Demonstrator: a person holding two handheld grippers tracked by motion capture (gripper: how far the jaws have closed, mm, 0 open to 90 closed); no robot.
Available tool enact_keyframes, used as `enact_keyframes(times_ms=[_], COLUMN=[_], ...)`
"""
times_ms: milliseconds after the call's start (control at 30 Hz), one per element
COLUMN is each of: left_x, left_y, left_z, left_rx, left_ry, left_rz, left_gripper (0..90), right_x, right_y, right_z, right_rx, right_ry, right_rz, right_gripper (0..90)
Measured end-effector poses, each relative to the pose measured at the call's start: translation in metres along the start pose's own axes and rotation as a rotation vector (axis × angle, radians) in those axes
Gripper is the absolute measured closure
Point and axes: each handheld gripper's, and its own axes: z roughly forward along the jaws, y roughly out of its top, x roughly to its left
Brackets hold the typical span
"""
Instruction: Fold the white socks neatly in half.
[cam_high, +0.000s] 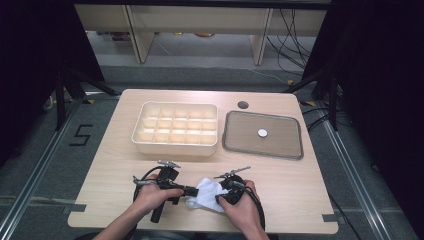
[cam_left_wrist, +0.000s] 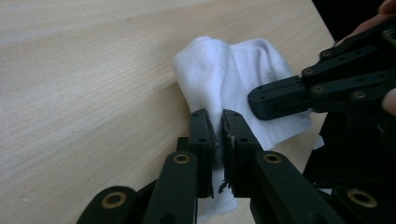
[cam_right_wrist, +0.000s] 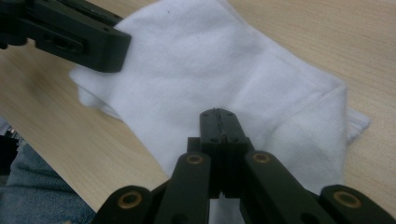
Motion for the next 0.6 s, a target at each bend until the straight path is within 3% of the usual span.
enact_keyframes(times_ms=[33,100,233,300,400,433,467,500,567,600], left_x=[-0.001,-0.002,-0.004,-0.007,-0.009,-0.009,-0.009,-0.011,-0.011,-0.012], left_y=[0.0,0.002,0.004,0.004,0.006,0.006,0.006,0.007,0.007,0.008], left_z=[0.0,-0.001,-0.002,-0.003,-0.005,-0.004,-0.004,-0.005,-0.004,-0.004], left_rx=[-0.012,-0.004,-0.018,-0.029,-0.022,-0.042,-0.037,-0.042,-0.059,-0.056], left_ry=[-0.02,0.001,-0.01,-0.018,-0.005,-0.041,-0.055,-0.036,-0.045,-0.046], left_rz=[-0.008,0.02,0.023,0.012,0.026,0.023,0.022,0.016,0.022,0.028], left_gripper=[82.7,82.6,82.7,82.7,82.7,82.7,82.8,82.8,82.8,82.8], right_x=[0.0,0.0,0.0,0.002,0.001,0.003,0.003,0.003,0.003,0.002], right_y=[0.0,0.0,0.0,0.001,0.002,0.002,0.003,0.003,0.003,0.003], right_z=[0.0,-0.001,0.0,-0.001,0.001,0.0,0.0,0.001,0.001,0.002], right_rx=[0.001,-0.001,-0.006,0.002,-0.012,0.0,0.001,0.0,-0.002,-0.016], right_ry=[0.003,0.014,0.015,0.021,0.017,0.023,0.022,0.02,0.02,0.014], right_rz=[0.004,-0.001,-0.011,0.018,-0.018,0.019,0.017,0.014,0.004,-0.032], right_gripper=[90.0,90.0,90.0,90.0,90.0,90.0,90.0,90.0,90.0,90.0])
